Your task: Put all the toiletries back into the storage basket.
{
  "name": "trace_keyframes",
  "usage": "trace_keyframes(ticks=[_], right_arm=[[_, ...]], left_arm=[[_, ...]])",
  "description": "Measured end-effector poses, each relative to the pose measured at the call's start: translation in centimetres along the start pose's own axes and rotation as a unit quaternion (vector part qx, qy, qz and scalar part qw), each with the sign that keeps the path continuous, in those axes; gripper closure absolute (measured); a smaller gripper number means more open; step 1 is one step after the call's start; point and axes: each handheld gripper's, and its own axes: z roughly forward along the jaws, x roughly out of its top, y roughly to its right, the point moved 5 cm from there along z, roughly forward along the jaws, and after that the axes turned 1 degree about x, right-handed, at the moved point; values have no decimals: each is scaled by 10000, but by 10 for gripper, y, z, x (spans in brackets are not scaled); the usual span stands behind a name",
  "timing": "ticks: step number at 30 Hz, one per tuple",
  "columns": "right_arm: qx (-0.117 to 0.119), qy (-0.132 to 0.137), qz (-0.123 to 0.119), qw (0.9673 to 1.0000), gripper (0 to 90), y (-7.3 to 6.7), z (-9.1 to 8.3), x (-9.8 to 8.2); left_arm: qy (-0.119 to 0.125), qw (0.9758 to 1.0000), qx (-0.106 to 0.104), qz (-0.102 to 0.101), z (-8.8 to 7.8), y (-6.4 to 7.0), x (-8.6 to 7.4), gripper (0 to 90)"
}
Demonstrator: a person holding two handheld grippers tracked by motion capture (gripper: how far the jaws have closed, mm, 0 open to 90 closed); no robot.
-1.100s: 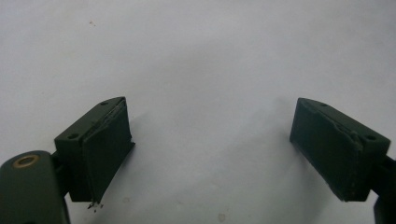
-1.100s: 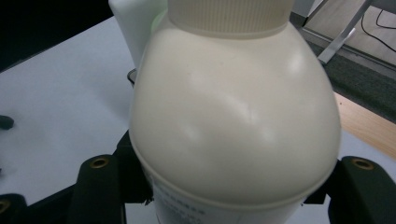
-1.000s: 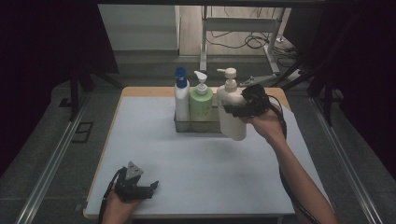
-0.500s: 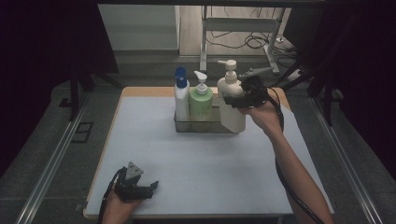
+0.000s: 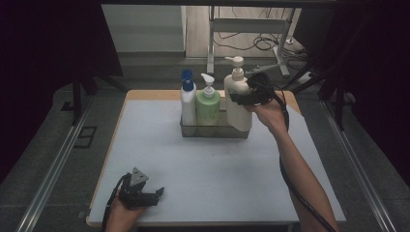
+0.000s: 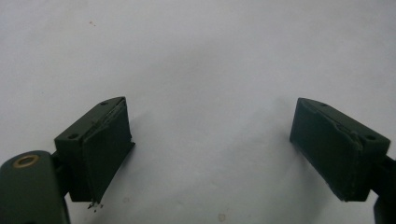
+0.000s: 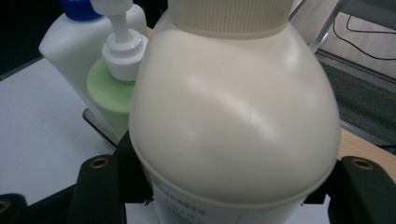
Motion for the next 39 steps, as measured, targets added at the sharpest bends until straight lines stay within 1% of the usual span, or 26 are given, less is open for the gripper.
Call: trace_keyframes(ticks=[12,26,32,39], right_arm=[[-115,53,51,9999,369,8,17,6],[-263,163,91,9995,369,16,31,11],[-314,170,79,9993,369,18,40,9],[-340,146,99,9993,369,18,51,1]], left_arm=[[-5,10000,1,-5,0,0,0,122],[-14,10000,-4,1,0,0,0,122],[-14,10000,-5,0,0,0,0,122],[-19,10000,-7,2,0,0,0,122]])
